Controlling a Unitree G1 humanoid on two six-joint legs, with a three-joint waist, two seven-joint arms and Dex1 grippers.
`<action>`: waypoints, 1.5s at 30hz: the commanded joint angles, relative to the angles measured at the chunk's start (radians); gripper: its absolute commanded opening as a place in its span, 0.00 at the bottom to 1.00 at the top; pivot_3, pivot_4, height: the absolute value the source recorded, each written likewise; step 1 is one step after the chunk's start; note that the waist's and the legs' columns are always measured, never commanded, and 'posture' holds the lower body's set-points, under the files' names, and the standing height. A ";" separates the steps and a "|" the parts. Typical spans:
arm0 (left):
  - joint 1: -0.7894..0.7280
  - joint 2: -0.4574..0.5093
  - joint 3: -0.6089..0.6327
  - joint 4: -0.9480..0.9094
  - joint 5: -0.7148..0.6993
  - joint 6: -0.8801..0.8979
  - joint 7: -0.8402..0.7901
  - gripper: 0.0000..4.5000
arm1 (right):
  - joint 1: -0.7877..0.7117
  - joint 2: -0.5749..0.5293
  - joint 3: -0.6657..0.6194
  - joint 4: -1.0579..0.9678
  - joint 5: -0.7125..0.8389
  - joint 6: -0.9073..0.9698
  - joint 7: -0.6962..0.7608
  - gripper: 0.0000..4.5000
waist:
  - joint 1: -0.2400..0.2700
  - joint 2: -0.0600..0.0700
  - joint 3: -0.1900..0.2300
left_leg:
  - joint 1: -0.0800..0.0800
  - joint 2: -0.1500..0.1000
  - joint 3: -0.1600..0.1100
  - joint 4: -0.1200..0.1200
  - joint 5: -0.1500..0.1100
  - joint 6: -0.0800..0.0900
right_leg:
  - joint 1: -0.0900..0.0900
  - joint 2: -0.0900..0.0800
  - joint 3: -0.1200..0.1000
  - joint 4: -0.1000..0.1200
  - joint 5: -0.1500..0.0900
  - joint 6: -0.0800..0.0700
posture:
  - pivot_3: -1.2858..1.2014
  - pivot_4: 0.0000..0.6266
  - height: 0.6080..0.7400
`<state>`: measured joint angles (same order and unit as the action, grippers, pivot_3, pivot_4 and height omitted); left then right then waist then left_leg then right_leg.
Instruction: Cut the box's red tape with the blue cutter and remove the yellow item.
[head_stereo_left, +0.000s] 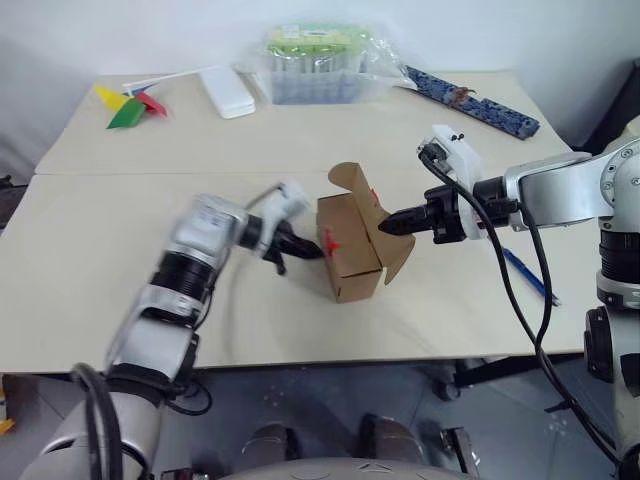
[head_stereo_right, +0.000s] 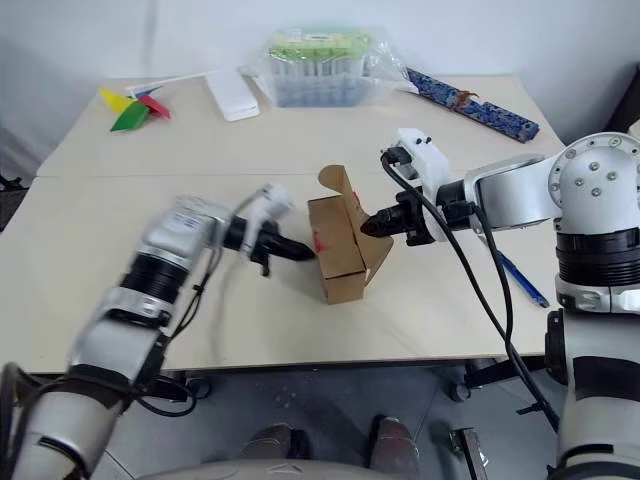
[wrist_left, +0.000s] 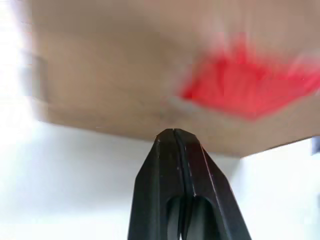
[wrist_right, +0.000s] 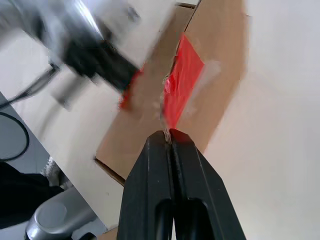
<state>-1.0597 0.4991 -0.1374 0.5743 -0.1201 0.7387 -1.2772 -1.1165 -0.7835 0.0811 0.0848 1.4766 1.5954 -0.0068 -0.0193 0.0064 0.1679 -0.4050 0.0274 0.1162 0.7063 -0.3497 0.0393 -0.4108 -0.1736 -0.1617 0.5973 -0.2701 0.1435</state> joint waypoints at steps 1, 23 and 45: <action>-0.043 -0.002 0.042 -0.058 -0.081 0.068 -0.019 0.00 | -0.002 -0.004 0.027 -0.001 0.033 0.019 -0.023 0.01 | -0.001 0.000 0.000 | 0.002 0.000 0.001 -0.004 0.001 -0.001 | 0.000 0.000 0.000 0.000 0.000 0.000 | 0.52 0.24 1.00; -0.035 -0.032 -0.133 -0.089 -0.051 -0.056 0.039 0.00 | -0.016 -0.050 0.024 -0.011 0.141 0.019 -0.102 0.01 | -0.006 -0.003 0.002 | 0.002 0.001 0.007 -0.008 0.003 -0.006 | -0.001 0.005 0.002 -0.002 0.000 0.000 | 0.52 0.24 1.00; -0.058 0.020 -0.290 0.038 0.147 -0.281 -0.014 0.00 | -0.045 -0.085 0.042 0.005 0.131 0.019 -0.085 0.01 | -0.005 -0.003 0.002 | 0.002 0.002 0.007 -0.008 0.003 -0.006 | -0.001 0.005 0.002 -0.001 0.000 0.000 | 0.52 0.24 1.00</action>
<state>-1.1737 0.4900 -0.3444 0.5651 -0.0676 0.4433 -1.2723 -1.1349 -0.8415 0.1279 0.1014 1.5958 1.5988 -0.1131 -0.0245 0.0035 0.1696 -0.4026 0.0290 0.1232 0.6985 -0.3471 0.0333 -0.4121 -0.1683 -0.1598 0.5964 -0.2700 0.1432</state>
